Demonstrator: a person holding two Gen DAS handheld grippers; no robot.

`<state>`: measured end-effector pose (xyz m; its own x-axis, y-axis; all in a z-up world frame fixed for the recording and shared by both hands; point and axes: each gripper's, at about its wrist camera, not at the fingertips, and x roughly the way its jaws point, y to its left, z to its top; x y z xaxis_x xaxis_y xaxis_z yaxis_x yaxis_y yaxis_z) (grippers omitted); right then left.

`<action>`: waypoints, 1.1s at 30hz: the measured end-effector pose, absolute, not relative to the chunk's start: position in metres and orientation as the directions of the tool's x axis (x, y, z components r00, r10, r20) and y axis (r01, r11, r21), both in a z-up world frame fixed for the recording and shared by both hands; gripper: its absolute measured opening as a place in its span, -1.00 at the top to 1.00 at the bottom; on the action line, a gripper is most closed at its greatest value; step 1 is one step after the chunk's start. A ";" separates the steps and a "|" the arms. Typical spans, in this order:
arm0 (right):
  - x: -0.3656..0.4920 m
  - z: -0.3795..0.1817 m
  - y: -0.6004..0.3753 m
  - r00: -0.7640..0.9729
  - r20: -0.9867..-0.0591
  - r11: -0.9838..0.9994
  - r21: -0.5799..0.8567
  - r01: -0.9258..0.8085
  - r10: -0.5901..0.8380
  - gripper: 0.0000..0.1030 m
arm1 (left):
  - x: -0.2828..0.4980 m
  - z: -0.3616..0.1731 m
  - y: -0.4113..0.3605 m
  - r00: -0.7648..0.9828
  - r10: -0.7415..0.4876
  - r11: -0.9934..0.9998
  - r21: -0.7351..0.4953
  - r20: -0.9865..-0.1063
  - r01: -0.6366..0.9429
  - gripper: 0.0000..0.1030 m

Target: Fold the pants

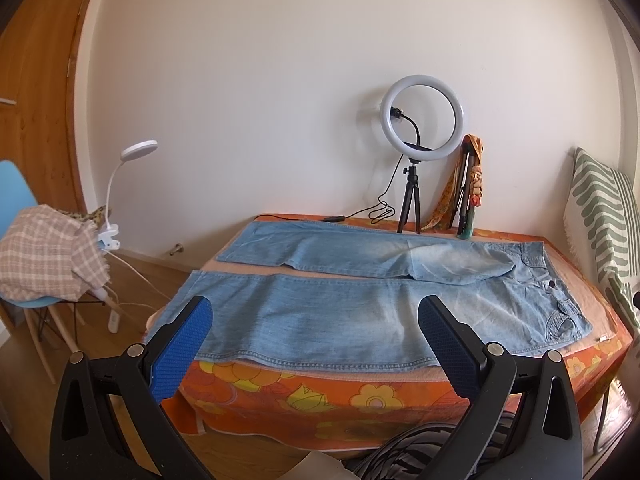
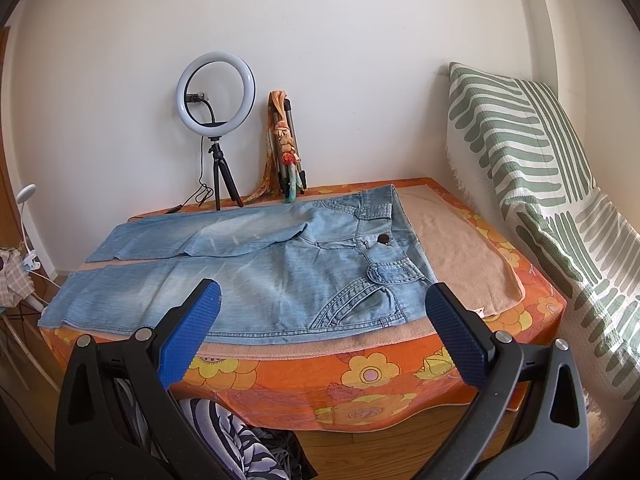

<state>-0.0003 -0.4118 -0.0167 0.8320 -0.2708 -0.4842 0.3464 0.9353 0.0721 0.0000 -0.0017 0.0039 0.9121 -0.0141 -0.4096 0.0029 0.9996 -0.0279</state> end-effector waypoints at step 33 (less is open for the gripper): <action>0.076 0.000 -0.421 0.849 -0.490 0.966 0.052 0.254 -0.197 -1.00 | 0.076 -0.012 0.020 0.864 -0.008 0.999 0.025 -0.504 0.023 -0.98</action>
<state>0.0762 -0.4209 0.0000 0.8492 -0.1972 -0.4899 0.2540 0.9658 0.0516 0.0756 0.0199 -0.0120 0.8636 -0.0076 -0.5041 0.0232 0.9994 0.0247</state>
